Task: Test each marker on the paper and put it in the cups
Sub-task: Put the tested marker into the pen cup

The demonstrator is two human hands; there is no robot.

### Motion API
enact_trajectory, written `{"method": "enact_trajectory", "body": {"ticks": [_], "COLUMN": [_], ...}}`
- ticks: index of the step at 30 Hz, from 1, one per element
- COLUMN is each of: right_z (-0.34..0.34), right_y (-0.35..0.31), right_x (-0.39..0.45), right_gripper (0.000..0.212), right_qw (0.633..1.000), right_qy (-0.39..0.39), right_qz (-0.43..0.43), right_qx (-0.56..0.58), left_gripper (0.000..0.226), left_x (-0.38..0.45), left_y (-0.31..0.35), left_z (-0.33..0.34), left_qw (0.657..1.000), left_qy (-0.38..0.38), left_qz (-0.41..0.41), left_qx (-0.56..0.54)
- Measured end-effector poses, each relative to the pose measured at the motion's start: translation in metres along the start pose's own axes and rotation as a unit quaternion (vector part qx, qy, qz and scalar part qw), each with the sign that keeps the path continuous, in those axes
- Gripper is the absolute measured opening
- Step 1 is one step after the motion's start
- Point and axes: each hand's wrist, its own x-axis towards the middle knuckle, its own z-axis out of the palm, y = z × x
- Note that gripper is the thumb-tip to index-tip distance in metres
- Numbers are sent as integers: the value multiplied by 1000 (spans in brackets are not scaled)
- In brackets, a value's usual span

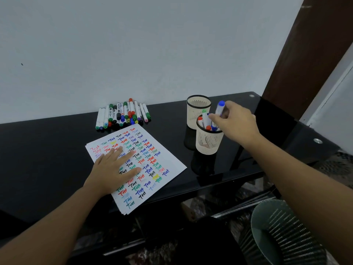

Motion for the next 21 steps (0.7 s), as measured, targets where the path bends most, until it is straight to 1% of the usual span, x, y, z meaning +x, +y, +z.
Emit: {"method": "enact_trajectory", "body": {"ticks": [3, 8, 11, 14, 15, 18, 21], "right_z": [5, 11, 13, 15, 15, 14, 17], "right_y": [1, 7, 12, 13, 12, 1, -15], "right_x": [0, 2, 2, 0, 0, -3, -5], "right_gripper": [39, 31, 29, 45, 47, 42, 33], "right_qw": [1000, 999, 999, 1000, 1000, 999, 996], "right_qy": [6, -25, -24, 2, 13, 36, 54], "right_qz": [-5, 6, 18, 8, 1, -18, -65], "right_qx": [-6, -47, -32, -18, -12, 11, 19], "left_gripper": [91, 87, 87, 88, 88, 92, 98], "left_x": [1, 1, 1, 1, 1, 2, 1], "left_y": [-1, -3, -3, -3, -2, -2, 0], "left_z": [1, 2, 2, 2, 2, 1, -2], "left_qw": [1000, 1000, 1000, 1000, 1000, 1000, 999], "left_qy": [1, 4, 7, 9, 9, 9, 6], "left_qz": [1, 1, 1, 1, 1, 1, 1], "left_qx": [-4, -10, -13, -18, -20, -30, -46]}}
